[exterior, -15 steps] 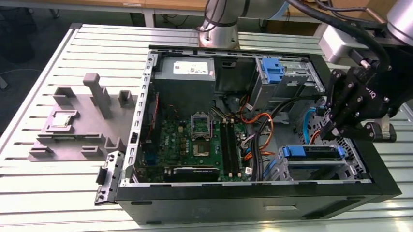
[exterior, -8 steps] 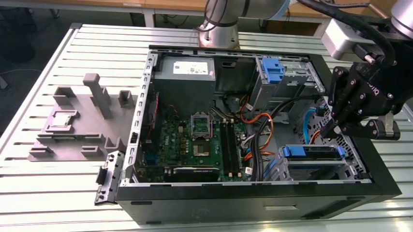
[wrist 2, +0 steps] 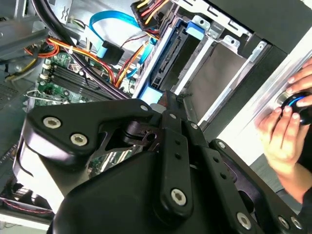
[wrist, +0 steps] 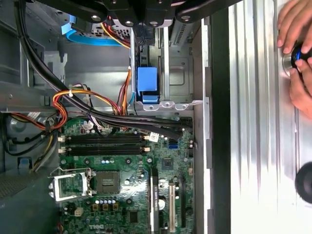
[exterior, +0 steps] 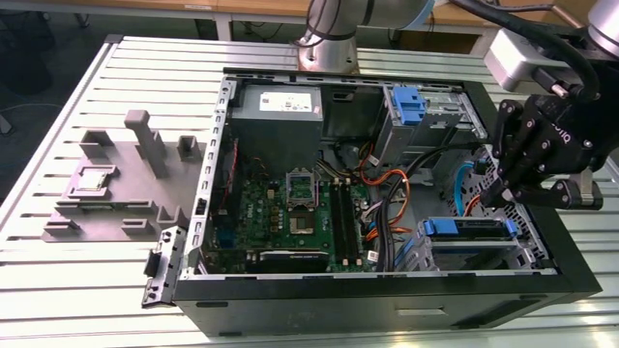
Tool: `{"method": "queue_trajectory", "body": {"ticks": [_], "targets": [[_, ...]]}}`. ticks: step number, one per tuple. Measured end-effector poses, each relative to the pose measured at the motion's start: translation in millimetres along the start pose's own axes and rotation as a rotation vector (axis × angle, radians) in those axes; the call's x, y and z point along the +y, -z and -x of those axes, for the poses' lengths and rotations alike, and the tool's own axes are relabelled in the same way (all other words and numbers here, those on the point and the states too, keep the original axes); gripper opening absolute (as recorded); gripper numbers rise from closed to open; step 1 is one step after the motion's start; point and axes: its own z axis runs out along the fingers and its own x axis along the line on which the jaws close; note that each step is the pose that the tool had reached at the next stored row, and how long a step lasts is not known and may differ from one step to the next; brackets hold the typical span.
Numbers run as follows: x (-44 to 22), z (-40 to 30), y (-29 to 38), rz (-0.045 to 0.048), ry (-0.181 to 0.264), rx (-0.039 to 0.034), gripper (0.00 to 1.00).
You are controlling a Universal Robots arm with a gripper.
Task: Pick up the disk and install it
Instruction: 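Insert the first disk wire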
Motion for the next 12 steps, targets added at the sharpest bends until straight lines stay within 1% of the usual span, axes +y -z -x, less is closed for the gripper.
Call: {"method": "queue_trajectory", "body": {"ticks": [4, 5, 8, 12], "targets": [[-0.1, 0.0, -0.2, -0.0017, 0.068, 0.0012, 0.1], [-0.2, 0.0, -0.2, -0.0019, 0.076, 0.0014, 0.1], [-5.7, 0.4, 0.0, -0.0021, 0.081, 0.0016, 0.1], [-14.3, 3.4, 0.1, -0.0021, 0.081, 0.0018, 0.1]]}}
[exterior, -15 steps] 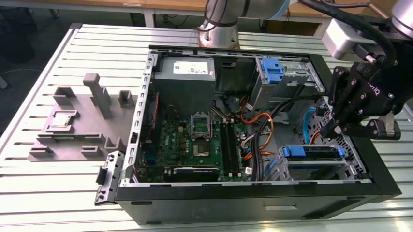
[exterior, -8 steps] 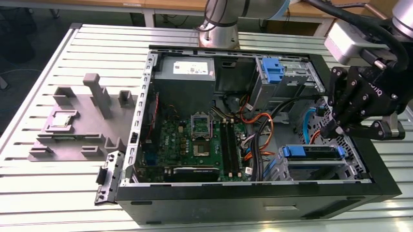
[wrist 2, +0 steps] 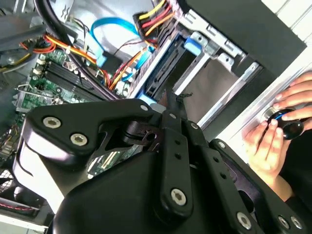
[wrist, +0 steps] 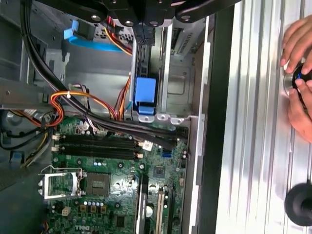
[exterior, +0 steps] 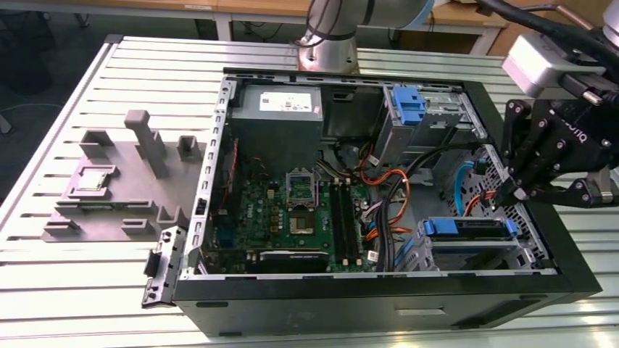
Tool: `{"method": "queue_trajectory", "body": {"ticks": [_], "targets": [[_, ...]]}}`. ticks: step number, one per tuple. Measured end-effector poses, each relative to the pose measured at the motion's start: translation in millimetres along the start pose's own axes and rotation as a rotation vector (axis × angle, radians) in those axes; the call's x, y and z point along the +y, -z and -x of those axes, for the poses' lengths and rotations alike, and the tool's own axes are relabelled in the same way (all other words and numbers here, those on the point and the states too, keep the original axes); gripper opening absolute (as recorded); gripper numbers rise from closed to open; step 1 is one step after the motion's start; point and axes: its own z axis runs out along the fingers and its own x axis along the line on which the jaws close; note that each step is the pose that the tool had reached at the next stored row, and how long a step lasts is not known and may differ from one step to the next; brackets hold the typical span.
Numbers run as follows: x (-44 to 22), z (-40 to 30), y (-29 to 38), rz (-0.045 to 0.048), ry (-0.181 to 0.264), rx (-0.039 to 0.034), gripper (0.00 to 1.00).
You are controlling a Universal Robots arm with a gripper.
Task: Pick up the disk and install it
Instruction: 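Insert the first disk wire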
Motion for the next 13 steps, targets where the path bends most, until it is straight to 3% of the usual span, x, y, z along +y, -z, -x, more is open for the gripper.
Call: {"method": "queue_trajectory", "body": {"ticks": [9, 13], "targets": [[-11.7, 4.7, -0.8, 0.0, 0.002, 0.0001, 0.1], [-11.9, 4.8, -1.1, -0.0011, 0.05, 0.0013, 0.1]]}}
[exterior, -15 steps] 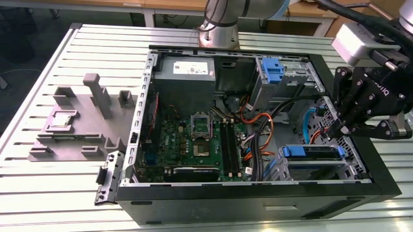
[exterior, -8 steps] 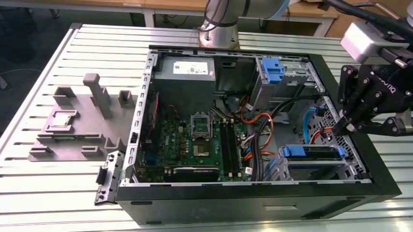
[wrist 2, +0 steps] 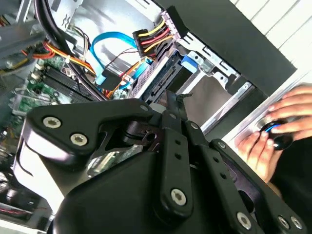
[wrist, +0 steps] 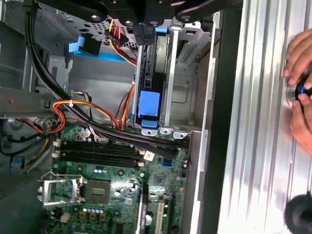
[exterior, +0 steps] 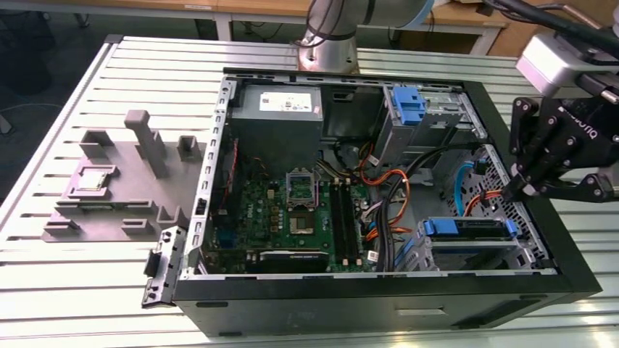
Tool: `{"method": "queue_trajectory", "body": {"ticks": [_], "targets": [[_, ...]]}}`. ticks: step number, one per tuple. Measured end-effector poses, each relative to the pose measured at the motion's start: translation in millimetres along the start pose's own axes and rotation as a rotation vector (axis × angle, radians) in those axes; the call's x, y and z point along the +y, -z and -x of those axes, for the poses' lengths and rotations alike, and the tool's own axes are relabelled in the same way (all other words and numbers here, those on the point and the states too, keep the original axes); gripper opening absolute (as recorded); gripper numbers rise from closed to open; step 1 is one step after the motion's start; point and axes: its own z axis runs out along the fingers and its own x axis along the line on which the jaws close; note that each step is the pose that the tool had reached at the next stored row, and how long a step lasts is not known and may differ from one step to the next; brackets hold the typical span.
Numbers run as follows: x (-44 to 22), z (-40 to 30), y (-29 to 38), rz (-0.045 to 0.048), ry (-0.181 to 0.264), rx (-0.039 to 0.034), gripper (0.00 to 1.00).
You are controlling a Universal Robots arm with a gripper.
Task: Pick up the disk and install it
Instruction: 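Insert the first disk wire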
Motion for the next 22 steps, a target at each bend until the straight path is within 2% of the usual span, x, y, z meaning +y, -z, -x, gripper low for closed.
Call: {"method": "queue_trajectory", "body": {"ticks": [14, 19, 22], "targets": [[0.0, 0.0, -1.4, -0.0061, 0.241, 0.0052, 0.1], [0.0, 0.0, -1.7, -0.0077, 0.305, 0.0065, 0.1], [0.0, 0.0, -1.7, -0.0079, 0.313, 0.0067, 0.1]]}}
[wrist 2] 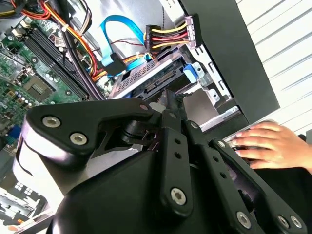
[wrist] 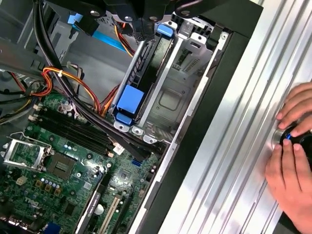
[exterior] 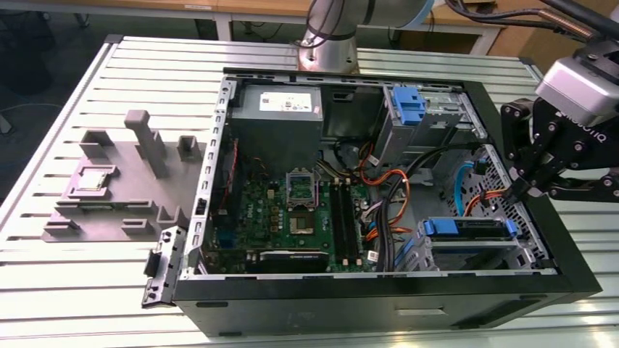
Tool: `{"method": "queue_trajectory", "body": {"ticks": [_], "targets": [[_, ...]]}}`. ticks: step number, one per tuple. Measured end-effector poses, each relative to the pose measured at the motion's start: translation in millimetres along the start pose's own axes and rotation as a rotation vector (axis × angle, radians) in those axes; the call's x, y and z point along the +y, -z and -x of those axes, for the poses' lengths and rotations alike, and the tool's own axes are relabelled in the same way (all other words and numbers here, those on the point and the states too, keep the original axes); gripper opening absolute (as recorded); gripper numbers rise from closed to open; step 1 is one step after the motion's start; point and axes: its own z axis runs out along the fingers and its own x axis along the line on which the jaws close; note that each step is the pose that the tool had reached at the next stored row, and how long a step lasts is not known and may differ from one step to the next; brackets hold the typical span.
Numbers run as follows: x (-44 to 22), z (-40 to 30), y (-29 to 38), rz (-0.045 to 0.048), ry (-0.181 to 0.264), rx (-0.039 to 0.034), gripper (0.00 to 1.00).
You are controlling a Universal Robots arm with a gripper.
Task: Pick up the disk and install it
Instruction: 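Insert the first disk wire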
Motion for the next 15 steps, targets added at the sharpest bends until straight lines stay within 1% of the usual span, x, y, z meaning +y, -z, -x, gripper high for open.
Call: {"method": "queue_trajectory", "body": {"ticks": [2, 13, 15], "targets": [[0.0, 0.0, 0.0, -0.0001, 0.008, 0.0002, 0.1], [0.0, 0.0, 0.0, -0.0003, 0.012, 0.0003, 0.1], [0.0, 0.0, -0.1, -0.0008, 0.031, 0.0007, 0.1]]}}
